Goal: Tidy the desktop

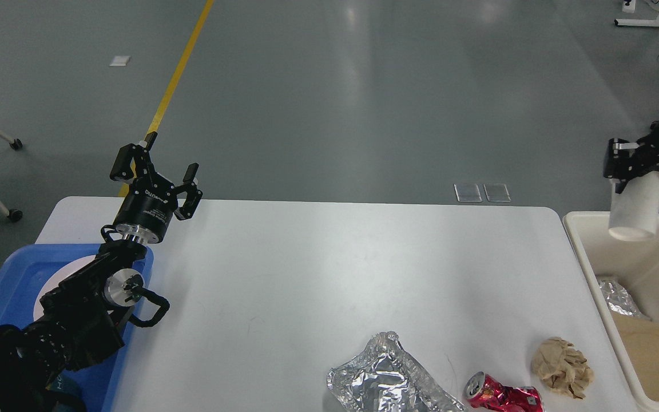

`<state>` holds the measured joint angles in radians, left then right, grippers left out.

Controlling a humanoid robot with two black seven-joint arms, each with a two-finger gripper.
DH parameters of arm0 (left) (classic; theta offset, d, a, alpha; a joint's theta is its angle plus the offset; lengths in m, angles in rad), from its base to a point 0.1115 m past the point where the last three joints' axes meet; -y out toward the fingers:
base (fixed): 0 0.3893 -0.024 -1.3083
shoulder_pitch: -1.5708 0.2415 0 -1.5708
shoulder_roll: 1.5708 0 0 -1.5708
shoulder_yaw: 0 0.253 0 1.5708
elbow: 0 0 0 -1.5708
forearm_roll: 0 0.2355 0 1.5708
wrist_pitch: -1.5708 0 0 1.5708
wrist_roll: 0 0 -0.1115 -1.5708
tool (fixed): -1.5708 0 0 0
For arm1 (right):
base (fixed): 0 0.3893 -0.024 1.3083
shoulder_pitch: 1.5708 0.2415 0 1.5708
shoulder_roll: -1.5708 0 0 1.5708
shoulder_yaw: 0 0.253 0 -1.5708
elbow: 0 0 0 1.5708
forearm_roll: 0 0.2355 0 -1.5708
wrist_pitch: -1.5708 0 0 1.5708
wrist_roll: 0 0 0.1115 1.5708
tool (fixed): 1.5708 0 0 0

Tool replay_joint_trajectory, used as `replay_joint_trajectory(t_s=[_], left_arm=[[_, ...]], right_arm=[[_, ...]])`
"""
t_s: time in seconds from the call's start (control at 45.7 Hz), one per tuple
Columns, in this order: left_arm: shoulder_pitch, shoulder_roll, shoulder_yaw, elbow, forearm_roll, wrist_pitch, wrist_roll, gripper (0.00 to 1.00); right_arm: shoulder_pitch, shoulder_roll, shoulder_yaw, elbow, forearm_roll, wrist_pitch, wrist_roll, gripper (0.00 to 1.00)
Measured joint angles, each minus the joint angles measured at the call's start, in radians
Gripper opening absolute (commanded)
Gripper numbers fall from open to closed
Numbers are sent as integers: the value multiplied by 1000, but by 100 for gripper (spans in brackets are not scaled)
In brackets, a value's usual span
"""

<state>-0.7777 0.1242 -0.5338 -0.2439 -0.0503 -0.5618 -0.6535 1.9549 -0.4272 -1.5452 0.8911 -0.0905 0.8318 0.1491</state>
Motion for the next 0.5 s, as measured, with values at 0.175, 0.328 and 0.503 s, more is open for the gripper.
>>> replay_joint_trajectory(t_s=[0.175, 0.328, 0.503], left_arm=[[0, 0, 0, 0, 0, 0, 0, 97], [0, 0, 0, 0, 0, 0, 0, 96], [0, 0, 0, 0, 0, 0, 0, 97]], right_arm=[[-47, -107, -11, -55, -5, -31, 0, 0], [-102, -206, -6, -66, 7, -168, 0, 0], [-222, -297, 22, -67, 11, -448, 0, 0]])
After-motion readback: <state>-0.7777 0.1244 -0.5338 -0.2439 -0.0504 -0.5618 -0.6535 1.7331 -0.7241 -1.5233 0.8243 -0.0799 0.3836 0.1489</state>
